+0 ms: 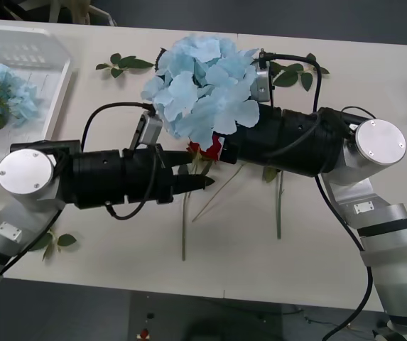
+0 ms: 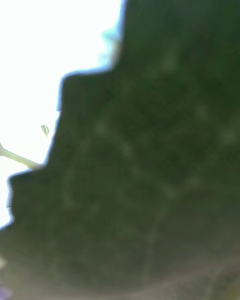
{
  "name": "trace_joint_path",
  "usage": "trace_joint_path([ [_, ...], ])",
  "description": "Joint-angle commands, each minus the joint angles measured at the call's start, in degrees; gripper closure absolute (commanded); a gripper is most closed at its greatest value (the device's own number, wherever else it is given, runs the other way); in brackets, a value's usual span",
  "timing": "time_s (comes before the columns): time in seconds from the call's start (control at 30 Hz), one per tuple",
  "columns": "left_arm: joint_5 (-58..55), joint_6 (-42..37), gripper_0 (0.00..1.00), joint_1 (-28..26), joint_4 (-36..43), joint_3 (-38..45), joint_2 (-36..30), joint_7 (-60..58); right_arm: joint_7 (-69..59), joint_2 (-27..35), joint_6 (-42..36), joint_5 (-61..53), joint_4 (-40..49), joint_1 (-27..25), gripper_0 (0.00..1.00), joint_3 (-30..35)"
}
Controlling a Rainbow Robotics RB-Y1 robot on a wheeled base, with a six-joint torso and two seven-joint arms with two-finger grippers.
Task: Put the red flowers into the right box and the blue flowers into the left box
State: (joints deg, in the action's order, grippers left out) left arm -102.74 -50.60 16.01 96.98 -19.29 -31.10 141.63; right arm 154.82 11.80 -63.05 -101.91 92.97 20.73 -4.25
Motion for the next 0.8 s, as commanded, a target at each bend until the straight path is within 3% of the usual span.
trace_joint_path([
  [0.03, -0.4, 3.3, 0.93, 1.3, 1.5, -1.2, -0.3, 1.6, 0.2, -0.5, -0.2, -0.9, 1.2, 1.4, 1.0, -0.1],
  [0.07, -0.4, 3.7, 1.0, 1.5, 1.3, -1.2, -0.1, 1.6, 0.2, -0.5, -0.2, -0.8, 1.1, 1.4, 1.0, -0.1],
  [0.73, -0.3, 6.4, 1.0, 2.5, 1.0, -1.0, -0.1, 1.7, 0.2, -0.4, -0.3, -0.8, 1.1, 1.4, 1.0, -0.1],
  [0.77, -0.3, 6.5, 1.0, 2.4, 0.9, -0.9, -0.1, 1.7, 0.2, -0.4, -0.4, -0.8, 1.1, 1.4, 0.98, -0.1],
  [0.8, -0.3, 6.6, 1.0, 2.4, 0.9, -0.8, -0.2, 1.8, 0.2, -0.3, -0.3, -0.7, 1.1, 1.4, 0.59, 0.0],
])
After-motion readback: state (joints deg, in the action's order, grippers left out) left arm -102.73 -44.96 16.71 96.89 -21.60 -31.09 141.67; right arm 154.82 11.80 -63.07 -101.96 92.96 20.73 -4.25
